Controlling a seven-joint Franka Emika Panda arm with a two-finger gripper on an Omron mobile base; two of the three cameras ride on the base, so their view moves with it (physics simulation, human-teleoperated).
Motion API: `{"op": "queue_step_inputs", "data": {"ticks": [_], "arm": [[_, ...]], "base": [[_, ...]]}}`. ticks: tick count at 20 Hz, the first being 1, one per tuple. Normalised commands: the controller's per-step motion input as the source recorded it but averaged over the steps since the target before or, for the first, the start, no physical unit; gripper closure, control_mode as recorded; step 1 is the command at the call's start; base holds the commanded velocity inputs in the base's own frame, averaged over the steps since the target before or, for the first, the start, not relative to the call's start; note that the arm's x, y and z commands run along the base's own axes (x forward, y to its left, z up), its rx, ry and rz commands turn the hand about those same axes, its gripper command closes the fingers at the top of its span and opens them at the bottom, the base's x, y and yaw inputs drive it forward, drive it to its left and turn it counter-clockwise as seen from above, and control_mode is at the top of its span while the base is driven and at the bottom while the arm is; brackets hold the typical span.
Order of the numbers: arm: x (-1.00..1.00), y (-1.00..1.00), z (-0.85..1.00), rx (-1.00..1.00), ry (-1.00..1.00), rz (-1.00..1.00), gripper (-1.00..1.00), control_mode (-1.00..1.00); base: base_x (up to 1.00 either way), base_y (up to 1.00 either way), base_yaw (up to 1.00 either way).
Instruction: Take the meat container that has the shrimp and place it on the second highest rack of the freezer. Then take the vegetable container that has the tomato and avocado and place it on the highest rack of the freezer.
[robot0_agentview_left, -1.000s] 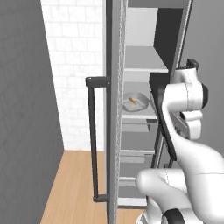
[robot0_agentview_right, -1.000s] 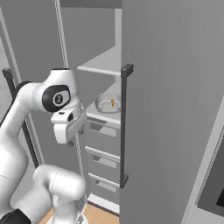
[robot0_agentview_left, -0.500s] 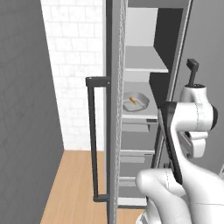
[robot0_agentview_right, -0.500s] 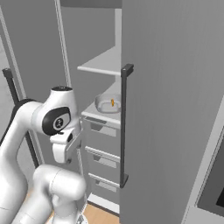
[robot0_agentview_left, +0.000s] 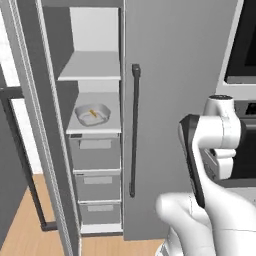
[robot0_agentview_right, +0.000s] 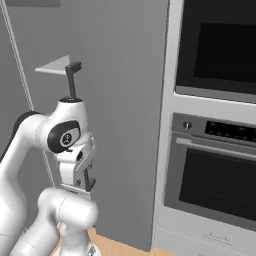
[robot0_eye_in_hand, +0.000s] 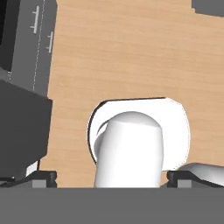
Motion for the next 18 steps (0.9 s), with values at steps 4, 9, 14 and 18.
{"op": "queue_step_inputs", "data": {"ticks": [4,9,14,18], "arm": [[0.00,0.00,0.00,0.00,0.00,0.00,-1.00,1.00],[0.00,0.00,0.00,0.00,0.00,0.00,-1.00,1.00],[0.00,0.00,0.00,0.00,0.00,0.00,-1.00,1.00],[0.00,0.00,0.00,0.00,0.00,0.00,-1.00,1.00]], "base": [[-0.21,-1.00,-0.17],[-0.06,-1.00,-0.13],[0.00,-1.00,-0.07],[0.00,-1.00,-0.01]]}}
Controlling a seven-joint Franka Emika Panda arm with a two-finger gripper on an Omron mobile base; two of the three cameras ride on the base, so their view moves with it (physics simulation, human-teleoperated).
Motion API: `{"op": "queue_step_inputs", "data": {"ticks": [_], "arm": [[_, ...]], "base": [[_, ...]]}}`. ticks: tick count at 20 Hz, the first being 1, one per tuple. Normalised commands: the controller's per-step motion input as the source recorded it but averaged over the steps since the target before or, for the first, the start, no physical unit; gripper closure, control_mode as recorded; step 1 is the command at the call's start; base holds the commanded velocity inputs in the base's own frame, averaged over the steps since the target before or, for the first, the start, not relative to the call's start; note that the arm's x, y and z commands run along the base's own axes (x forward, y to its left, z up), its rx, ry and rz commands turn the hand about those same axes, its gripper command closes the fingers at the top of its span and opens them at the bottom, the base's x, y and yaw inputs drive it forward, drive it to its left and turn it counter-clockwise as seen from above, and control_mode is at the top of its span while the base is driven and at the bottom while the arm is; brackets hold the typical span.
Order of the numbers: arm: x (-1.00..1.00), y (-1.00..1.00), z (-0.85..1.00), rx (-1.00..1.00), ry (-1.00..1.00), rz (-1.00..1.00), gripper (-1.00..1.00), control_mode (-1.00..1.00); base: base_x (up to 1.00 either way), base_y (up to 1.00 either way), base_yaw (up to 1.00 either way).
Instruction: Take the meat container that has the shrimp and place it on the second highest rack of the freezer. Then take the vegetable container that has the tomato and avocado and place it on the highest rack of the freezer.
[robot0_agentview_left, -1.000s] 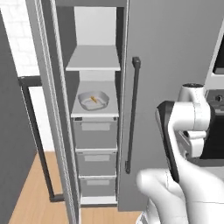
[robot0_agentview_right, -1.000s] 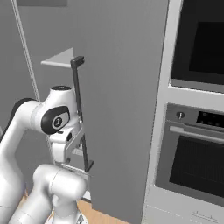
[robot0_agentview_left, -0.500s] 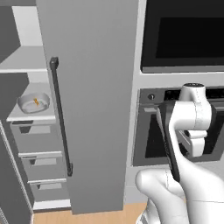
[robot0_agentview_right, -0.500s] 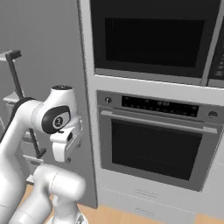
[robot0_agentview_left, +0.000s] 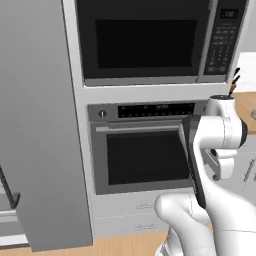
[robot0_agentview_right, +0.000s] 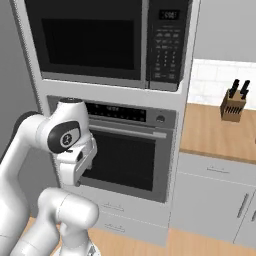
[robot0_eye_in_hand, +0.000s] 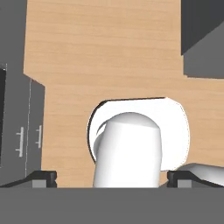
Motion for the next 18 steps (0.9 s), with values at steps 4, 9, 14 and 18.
{"op": "queue_step_inputs", "data": {"ticks": [4,9,14,18], "arm": [[0.00,0.00,0.00,0.00,0.00,0.00,-1.00,1.00],[0.00,0.00,0.00,0.00,0.00,0.00,-1.00,1.00],[0.00,0.00,0.00,0.00,0.00,0.00,-1.00,1.00],[0.00,0.00,0.00,0.00,0.00,0.00,-1.00,1.00]], "base": [[0.07,-1.00,0.00],[0.13,-1.00,0.00],[0.14,-1.00,0.00],[0.60,-1.00,0.03]]}}
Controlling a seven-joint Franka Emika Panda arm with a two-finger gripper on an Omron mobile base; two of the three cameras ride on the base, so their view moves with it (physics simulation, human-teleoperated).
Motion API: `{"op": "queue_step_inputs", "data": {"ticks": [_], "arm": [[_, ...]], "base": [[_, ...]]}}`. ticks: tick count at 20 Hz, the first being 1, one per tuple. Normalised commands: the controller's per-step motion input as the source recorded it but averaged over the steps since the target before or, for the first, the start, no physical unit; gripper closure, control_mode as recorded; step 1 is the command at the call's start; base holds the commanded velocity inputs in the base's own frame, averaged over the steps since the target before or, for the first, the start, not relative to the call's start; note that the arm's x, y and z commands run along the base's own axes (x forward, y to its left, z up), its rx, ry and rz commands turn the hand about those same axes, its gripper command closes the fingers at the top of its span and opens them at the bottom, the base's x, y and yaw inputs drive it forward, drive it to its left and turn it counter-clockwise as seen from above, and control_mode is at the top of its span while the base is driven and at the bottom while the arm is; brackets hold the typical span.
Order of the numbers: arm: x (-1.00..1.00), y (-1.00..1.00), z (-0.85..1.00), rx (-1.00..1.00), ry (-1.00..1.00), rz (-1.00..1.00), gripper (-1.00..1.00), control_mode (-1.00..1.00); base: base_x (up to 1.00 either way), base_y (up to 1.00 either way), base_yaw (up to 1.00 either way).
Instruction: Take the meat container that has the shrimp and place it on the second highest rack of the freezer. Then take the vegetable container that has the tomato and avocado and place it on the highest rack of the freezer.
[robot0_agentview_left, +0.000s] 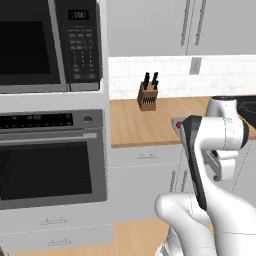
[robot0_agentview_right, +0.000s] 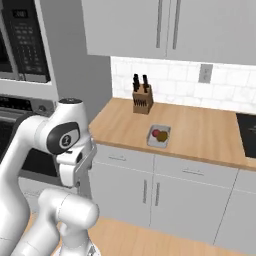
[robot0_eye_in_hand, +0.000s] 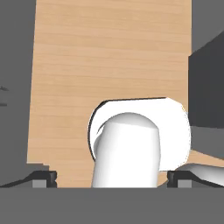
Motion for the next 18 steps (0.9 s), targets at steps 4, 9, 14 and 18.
{"op": "queue_step_inputs", "data": {"ticks": [4,9,14,18], "arm": [[0.00,0.00,0.00,0.00,0.00,0.00,-1.00,1.00],[0.00,0.00,0.00,0.00,0.00,0.00,-1.00,1.00],[0.00,0.00,0.00,0.00,0.00,0.00,-1.00,1.00],[0.00,0.00,0.00,0.00,0.00,0.00,-1.00,1.00]], "base": [[1.00,-1.00,0.13],[0.65,-0.64,0.13],[0.17,-0.13,0.17],[0.00,0.00,0.03]]}}
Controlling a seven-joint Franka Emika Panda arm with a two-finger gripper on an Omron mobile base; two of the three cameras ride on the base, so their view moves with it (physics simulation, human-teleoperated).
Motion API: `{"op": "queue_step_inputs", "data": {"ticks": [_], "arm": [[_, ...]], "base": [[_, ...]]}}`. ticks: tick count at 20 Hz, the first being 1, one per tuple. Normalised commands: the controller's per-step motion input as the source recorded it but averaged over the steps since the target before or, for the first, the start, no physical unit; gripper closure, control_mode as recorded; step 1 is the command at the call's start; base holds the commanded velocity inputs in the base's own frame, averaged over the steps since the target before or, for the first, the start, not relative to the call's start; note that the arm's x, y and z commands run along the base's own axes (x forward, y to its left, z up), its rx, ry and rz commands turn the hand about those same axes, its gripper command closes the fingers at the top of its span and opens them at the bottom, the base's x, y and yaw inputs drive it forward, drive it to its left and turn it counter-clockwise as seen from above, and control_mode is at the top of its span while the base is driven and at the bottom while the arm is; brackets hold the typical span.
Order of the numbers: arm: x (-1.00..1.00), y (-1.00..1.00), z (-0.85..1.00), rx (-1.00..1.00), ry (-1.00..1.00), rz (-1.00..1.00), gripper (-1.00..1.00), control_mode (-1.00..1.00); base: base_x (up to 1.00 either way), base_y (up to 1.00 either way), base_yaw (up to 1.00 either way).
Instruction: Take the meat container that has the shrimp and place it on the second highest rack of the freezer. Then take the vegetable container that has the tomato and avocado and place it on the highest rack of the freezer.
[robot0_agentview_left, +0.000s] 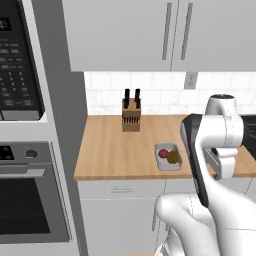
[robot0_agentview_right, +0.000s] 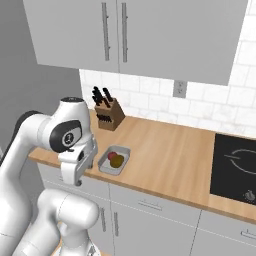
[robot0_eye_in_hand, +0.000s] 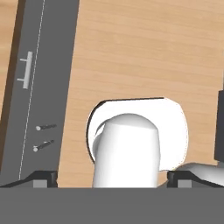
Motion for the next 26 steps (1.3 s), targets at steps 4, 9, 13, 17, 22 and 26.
{"op": "queue_step_inputs", "data": {"ticks": [4,9,13,17,22,26], "arm": [[0.52,0.00,-0.13,0.00,0.00,0.00,-1.00,-1.00],[0.96,-0.13,-0.27,0.07,0.00,0.30,-1.00,-1.00],[0.93,-0.05,-0.32,0.10,0.02,0.45,-1.00,-1.00],[0.71,0.24,-0.46,0.12,0.00,-0.02,-1.00,-1.00],[0.60,0.38,-0.49,0.09,0.00,-0.48,-1.00,-1.00],[0.57,0.43,-0.42,0.04,0.00,-0.63,-1.00,-1.00]], "base": [[0.03,0.00,0.00],[0.00,0.00,0.00],[0.00,0.00,0.00],[0.00,0.00,0.00],[0.00,0.00,0.00],[0.00,0.00,0.00]]}}
